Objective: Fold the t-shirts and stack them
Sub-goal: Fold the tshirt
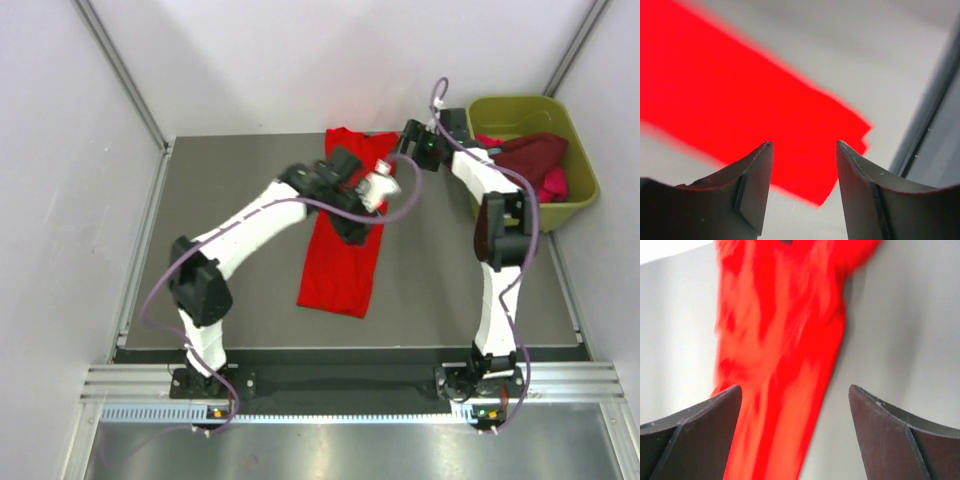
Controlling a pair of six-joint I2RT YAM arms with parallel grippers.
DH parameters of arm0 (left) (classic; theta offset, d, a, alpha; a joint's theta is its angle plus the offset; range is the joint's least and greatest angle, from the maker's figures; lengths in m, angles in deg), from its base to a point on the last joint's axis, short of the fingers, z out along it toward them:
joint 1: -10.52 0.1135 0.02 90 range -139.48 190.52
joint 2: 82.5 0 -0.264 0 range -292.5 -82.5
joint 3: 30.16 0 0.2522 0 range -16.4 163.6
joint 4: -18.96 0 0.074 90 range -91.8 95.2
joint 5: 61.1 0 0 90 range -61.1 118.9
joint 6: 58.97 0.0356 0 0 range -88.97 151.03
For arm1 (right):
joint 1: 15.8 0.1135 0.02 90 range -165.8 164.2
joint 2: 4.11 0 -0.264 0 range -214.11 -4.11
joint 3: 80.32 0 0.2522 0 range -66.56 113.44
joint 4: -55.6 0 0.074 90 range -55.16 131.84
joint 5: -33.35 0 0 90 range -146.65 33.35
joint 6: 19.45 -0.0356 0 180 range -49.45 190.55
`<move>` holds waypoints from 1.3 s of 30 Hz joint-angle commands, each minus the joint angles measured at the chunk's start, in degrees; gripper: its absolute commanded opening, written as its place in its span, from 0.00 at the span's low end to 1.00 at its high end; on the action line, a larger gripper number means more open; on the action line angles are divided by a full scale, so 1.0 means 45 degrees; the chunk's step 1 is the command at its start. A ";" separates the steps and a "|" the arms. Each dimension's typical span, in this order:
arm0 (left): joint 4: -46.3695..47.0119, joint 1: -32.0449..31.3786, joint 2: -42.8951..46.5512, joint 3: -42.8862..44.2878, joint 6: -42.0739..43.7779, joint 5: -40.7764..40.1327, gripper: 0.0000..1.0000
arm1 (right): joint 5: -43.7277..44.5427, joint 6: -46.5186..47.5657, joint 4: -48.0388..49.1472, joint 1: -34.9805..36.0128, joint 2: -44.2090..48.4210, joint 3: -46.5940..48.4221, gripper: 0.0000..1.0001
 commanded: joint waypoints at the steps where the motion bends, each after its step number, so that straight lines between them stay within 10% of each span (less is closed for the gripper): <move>1: 0.0290 0.2004 0.0800 -0.0873 -0.1762 -0.0601 0.58 | -0.1672 -0.1102 -0.0736 -0.0439 0.3276 -0.2742 0.87; 10: 0.1149 0.5992 0.0862 -0.2847 -0.5417 0.1255 0.57 | -0.3902 -0.3682 0.0687 0.0088 0.6369 -1.1809 0.80; 39: 0.3688 0.7243 0.2109 -1.0132 -0.9442 0.4245 0.53 | -0.4393 -0.5987 0.4437 0.4150 0.8169 -1.7498 0.67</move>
